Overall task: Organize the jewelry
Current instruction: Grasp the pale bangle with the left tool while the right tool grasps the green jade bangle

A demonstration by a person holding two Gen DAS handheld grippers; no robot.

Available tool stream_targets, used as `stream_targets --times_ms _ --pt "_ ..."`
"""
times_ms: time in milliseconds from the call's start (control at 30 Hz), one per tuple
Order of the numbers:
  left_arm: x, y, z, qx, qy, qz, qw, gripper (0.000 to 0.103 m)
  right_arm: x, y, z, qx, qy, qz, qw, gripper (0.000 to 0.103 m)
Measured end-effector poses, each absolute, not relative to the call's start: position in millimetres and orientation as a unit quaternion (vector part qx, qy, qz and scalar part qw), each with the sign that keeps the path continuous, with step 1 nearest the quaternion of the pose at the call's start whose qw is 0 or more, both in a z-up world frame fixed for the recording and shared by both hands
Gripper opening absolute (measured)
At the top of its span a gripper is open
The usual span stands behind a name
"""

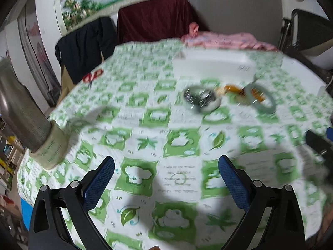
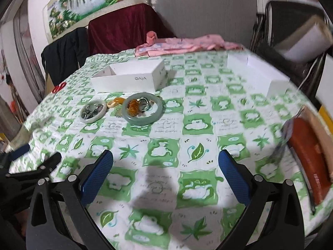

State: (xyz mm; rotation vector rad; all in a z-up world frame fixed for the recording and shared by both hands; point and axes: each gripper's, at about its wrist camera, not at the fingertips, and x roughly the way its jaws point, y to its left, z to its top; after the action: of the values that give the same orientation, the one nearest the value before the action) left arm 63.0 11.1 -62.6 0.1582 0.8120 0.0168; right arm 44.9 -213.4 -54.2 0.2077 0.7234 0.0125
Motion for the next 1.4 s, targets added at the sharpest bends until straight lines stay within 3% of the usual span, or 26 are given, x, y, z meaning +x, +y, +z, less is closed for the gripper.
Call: stream_targets --times_ms 267,433,1067,1167,1200,1233,1400 --pt "104.3 13.2 -72.5 0.081 0.425 -0.005 0.901 0.099 92.8 -227.2 -57.9 0.133 0.403 0.027 0.905 0.096" --pt "124.9 29.4 -75.8 0.021 0.454 -0.041 0.890 0.099 114.7 -218.5 -52.3 0.099 0.408 0.040 0.907 0.096" --pt "191.2 -16.7 -74.2 0.085 0.466 -0.127 0.872 0.098 138.9 -232.5 -68.7 0.156 0.409 0.064 0.897 0.097" --pt "190.6 -12.0 -72.0 0.071 0.451 -0.133 0.880 0.085 139.0 -231.7 -68.8 0.154 0.409 0.065 0.897 0.097" --pt "190.2 -11.7 -70.8 0.072 0.448 -0.134 0.881 0.073 139.7 -231.8 -68.7 0.154 0.409 0.065 0.897 0.097" --pt "188.6 -11.0 -69.5 0.072 0.442 -0.135 0.884 0.067 140.1 -232.3 -69.0 0.155 0.409 0.066 0.897 0.098" --pt "187.6 -2.5 -66.2 0.046 0.434 -0.144 0.888 0.067 139.9 -232.9 -69.2 0.158 0.407 0.068 0.897 0.097"
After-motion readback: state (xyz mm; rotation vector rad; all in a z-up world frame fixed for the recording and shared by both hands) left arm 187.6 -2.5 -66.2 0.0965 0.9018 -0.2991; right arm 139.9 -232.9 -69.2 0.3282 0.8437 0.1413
